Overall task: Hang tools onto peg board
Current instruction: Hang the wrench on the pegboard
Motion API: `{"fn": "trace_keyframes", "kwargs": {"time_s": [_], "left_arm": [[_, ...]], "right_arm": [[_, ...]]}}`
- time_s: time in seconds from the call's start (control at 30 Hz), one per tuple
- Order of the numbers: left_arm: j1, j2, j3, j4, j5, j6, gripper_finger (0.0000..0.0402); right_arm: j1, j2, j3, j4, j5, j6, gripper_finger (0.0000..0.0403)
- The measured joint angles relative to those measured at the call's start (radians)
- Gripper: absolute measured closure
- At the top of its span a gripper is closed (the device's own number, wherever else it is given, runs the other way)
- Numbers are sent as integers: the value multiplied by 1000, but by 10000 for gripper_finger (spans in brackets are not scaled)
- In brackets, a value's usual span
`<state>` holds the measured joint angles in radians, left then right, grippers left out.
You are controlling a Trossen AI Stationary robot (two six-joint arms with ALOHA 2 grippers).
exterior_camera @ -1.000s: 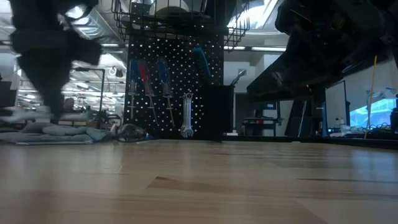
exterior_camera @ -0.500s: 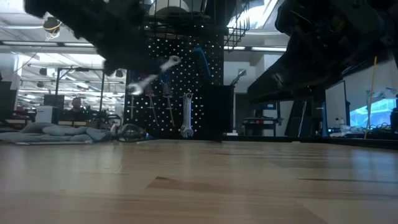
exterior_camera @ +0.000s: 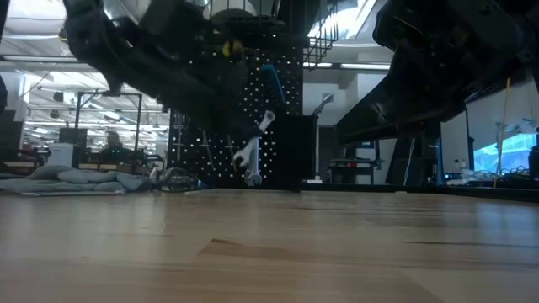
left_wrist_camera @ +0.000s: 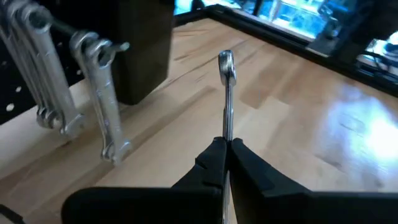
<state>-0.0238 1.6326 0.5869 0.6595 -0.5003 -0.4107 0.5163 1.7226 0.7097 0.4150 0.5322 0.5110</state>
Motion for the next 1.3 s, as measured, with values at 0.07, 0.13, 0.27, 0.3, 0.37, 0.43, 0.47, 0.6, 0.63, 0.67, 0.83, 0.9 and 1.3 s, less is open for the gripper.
{"fn": "trace_keyframes", "kwargs": {"time_s": [0.07,0.13,0.27,0.3,0.37,0.43,0.47,0.6,0.63,0.67,0.83,0.9,1.3], "left_arm": [[17,35,-3,36,1,-10,400],[30,57,-12,77,1,-12,400],[49,67,-27,162,2,1,400],[54,67,-34,183,2,4,400],[64,67,-59,232,2,3,400],[75,67,-87,265,1,-19,400],[81,67,-100,274,2,-31,400],[106,67,-135,305,1,-69,400],[110,67,-139,324,1,-70,400],[114,67,-139,333,2,-65,400],[119,67,-130,342,52,-42,400],[119,67,-130,341,56,-29,400],[183,66,-129,314,81,-23,400]], "right_arm": [[0,0,0,0,0,0,246],[0,0,0,-1,-1,0,246],[0,0,0,-2,-1,0,246],[0,0,0,-2,-1,0,246],[0,0,0,-7,-1,0,246],[0,0,0,-8,-1,0,246],[0,0,0,-8,-1,0,246],[0,0,0,-9,0,0,246],[0,0,0,-9,5,0,246],[0,0,0,-9,9,0,246],[0,0,0,-8,15,0,246],[0,0,0,-8,15,0,246],[0,0,0,-7,15,0,246]]}}
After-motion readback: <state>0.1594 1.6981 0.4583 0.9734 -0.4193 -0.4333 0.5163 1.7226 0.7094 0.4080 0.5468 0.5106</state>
